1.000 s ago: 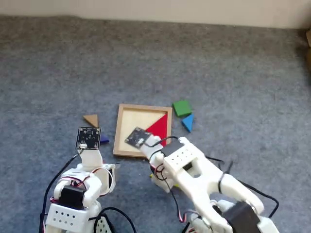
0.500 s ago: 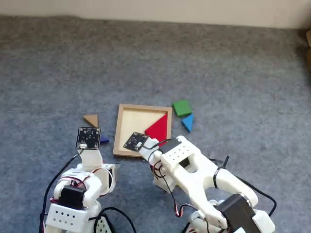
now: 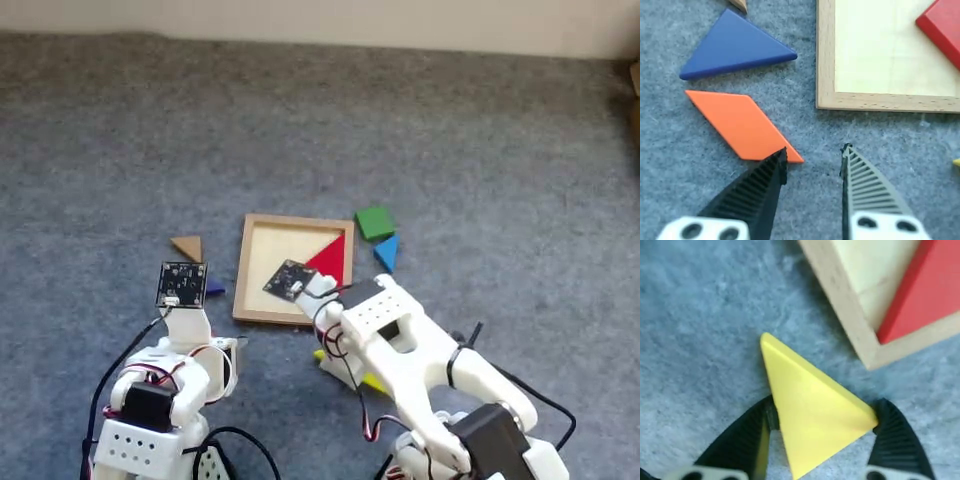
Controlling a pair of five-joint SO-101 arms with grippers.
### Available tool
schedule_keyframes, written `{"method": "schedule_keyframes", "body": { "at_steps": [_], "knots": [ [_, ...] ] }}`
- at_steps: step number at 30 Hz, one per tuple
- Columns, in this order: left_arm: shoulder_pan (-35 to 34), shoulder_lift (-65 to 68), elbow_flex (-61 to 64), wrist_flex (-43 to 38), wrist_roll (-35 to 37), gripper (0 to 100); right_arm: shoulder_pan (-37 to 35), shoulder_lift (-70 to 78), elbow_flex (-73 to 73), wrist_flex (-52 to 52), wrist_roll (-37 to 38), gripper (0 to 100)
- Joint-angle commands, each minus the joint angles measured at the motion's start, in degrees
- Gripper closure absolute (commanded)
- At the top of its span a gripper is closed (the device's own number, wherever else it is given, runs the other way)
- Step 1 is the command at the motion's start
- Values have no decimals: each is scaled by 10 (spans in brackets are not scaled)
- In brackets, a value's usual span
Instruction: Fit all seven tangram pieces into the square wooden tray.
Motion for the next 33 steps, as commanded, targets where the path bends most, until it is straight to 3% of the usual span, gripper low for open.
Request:
{"method": "schedule_keyframes", "body": {
  "at_steps": [1,16,23,27,33],
  "knots": [
    [2,-11,13,4,4,821,21,-36,-15,15,4,836],
    [2,-11,13,4,4,821,22,-270,27,41,2,836],
    [2,-11,13,4,4,821,22,-284,27,-43,-4,836],
    [2,-11,13,4,4,821,42,-287,22,-98,-72,836],
    [2,-11,13,4,4,821,38,-282,-21,-165,-86,839]
  ]
}}
